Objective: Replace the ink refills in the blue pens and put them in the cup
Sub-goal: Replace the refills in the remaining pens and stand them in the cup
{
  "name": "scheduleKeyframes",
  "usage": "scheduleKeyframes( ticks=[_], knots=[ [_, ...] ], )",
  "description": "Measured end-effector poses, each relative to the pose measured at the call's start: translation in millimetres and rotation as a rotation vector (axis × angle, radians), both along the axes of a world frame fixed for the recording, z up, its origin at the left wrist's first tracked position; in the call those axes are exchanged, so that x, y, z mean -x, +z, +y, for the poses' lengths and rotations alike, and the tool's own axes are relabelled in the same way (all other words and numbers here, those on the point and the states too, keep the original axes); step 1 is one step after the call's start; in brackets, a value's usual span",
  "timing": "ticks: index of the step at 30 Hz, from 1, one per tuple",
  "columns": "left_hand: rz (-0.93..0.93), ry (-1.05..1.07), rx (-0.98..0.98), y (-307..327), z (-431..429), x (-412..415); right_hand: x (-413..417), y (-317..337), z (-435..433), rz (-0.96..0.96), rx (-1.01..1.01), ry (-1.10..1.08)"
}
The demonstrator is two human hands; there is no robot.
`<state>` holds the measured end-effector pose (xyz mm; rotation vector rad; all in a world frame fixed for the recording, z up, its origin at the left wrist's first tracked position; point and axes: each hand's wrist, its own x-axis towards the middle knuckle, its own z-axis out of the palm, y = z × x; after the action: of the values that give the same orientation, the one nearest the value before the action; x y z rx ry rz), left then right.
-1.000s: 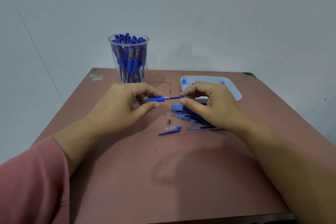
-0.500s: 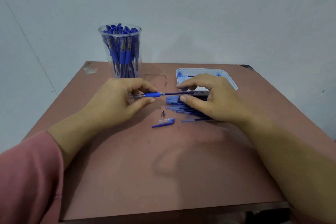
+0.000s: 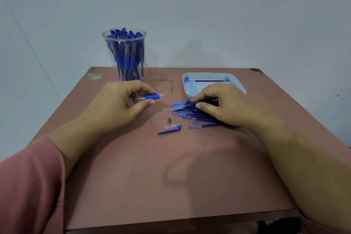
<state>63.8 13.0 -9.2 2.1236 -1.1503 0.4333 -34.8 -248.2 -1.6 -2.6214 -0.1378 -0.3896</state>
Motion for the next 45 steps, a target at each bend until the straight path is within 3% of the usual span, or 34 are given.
scheduleKeyframes(
  ticks=[4,12,20,29,36,45],
  knots=[
    [0.001,-0.005,0.004,0.1,-0.3,0.8,-0.8,-1.8,0.6,0.035,0.141,0.014],
    [0.006,-0.023,0.012,1.2,0.1,2.1,-1.7,-3.3,-0.3,0.016,0.164,0.006],
    [0.012,-0.036,0.028,1.4,-0.7,2.2,-12.0,8.5,-15.5,-0.081,0.004,-0.071],
    [0.006,-0.021,0.030,1.4,0.3,0.8,-65.9,16.8,-55.0,0.227,0.176,-0.204],
    [-0.010,-0.023,0.013,1.9,-1.2,1.2,-85.7,5.5,-63.2,0.192,0.157,-0.238],
    [-0.018,-0.031,0.019,2.5,-3.0,3.4,-73.6,19.0,-50.2,0.188,0.280,-0.253]
  ],
)
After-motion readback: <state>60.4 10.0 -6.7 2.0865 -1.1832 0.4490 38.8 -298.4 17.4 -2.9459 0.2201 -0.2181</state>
